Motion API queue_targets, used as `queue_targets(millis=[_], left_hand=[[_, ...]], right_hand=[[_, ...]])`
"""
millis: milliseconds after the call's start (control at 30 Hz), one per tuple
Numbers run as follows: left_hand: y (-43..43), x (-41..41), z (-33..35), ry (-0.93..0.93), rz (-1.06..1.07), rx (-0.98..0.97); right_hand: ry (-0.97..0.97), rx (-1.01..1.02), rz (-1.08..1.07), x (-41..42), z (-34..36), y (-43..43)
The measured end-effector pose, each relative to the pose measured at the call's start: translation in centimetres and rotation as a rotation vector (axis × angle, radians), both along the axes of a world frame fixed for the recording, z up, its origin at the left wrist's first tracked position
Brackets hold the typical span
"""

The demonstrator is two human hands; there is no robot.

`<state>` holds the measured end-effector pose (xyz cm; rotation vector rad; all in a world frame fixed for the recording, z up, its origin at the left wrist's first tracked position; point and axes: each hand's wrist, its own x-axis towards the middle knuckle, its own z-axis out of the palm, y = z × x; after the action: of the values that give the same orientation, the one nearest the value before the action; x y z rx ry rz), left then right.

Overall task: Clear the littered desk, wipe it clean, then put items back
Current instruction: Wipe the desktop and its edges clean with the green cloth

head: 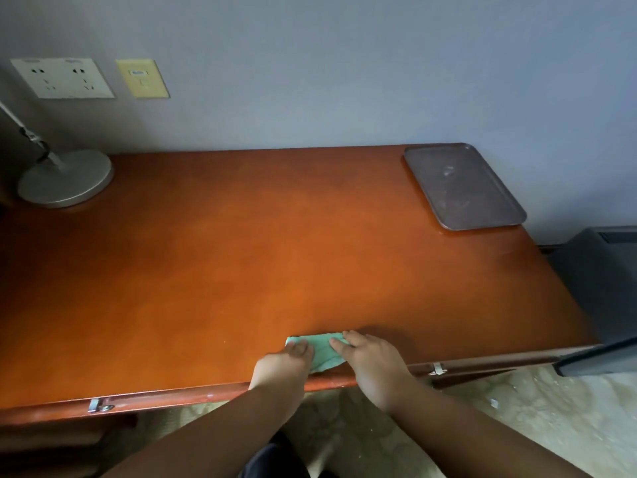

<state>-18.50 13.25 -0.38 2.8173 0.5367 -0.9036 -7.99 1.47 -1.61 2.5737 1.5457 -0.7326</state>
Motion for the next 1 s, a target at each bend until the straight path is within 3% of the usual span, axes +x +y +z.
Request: queue_targets(millis=[400, 700, 1000], left_hand=[[9.5, 14.7, -1.4, 0.082, 0.142, -0.045], [23.6, 30.2, -1.5, -0.026, 0.179, 0.035], [34.6, 41.1, -2.8, -0.278, 0.147, 0.174]], right_hand=[[-0.125, -0.009, -0.058, 13.0, -0.5, 11.1], [-0.129, -0.012, -0.091, 28.7, -0.7, 25.8], [-0.173, 0.153, -0.196, 39.5, -2.8, 35.8]])
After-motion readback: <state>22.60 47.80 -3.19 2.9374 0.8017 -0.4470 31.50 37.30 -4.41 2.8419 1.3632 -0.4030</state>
